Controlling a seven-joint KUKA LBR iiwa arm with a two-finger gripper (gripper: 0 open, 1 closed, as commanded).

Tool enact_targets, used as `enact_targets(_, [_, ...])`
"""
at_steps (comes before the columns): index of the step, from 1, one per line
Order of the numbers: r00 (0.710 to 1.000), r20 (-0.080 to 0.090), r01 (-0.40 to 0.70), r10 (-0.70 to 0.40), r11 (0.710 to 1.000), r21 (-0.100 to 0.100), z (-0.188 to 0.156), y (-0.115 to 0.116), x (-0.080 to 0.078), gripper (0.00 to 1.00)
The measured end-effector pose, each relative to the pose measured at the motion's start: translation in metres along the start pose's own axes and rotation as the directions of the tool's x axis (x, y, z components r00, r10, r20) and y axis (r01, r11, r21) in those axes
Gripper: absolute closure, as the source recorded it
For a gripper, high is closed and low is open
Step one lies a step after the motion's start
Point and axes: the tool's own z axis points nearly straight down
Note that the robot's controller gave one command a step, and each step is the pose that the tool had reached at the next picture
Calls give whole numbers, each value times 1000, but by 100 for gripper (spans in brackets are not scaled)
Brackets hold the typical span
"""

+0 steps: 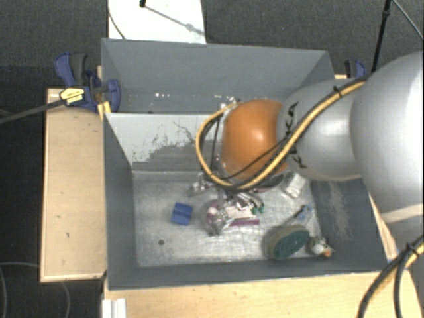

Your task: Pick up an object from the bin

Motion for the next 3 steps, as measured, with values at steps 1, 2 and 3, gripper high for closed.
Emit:
enact_targets(1, [999, 3, 48, -48, 999, 2, -1, -76, 51, 0])
enact_targets(2, [999, 10, 50, -50, 999, 3, -3, -73, 47, 100])
enact_targets(3, [936, 2, 351, -351, 936, 3, -173, -54, 52, 100])
